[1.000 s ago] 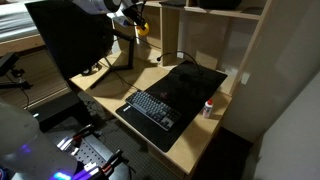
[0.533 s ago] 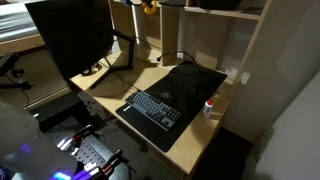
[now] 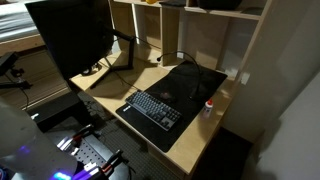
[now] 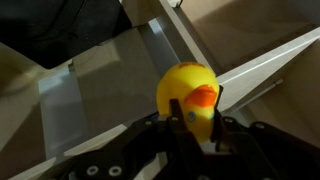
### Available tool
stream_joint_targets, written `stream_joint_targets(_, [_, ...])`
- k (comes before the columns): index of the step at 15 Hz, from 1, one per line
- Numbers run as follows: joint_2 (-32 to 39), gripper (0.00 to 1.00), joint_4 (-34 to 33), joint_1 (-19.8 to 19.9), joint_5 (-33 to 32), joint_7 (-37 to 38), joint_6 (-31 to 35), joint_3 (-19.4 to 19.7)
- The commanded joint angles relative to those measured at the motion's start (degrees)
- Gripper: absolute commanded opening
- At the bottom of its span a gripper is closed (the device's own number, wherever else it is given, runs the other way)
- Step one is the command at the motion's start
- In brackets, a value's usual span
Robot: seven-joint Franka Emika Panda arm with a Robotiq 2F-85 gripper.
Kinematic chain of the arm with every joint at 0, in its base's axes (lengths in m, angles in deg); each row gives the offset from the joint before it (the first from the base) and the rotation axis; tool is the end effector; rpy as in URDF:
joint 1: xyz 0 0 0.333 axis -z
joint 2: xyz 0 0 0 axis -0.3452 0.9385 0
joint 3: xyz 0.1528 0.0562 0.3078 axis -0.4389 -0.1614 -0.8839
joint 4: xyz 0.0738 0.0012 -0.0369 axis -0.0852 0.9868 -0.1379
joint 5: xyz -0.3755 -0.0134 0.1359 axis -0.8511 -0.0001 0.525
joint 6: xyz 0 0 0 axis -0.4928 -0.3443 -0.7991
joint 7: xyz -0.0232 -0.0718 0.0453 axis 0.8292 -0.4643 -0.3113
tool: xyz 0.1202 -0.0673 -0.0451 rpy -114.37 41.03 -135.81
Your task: Put the duck on the shelf
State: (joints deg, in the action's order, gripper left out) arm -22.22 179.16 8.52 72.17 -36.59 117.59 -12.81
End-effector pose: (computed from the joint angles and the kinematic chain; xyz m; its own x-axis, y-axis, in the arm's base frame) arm 0.6760 0.0892 0.6510 0.6002 -0.4797 0.6401 -0.3085 -0.8771 -0.3681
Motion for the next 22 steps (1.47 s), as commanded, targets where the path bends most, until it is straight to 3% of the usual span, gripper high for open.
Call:
stream_joint_targets(1, [6.17,0.07,-8.73,2.95,-2.15,9.27,0.34,-0.42])
stream_joint_targets(8, [21.95,0.07,-30.13,4.43,1.07,27.16,-1.80,3.13])
stream_joint_targets(9, [16.48,0.27,-21.45,4.03,-0.52,24.11,0.06,2.86])
stream_joint_targets(12, [20.51,0.27,-26.74,4.15,0.03,26.86,0.00,3.09])
stream_joint_targets(13, [20.80,0.07,-27.25,4.15,0.08,27.02,-0.03,3.09])
stream_joint_targets(22, [35.44,0.07,-47.37,5.12,3.46,36.48,-4.21,3.53])
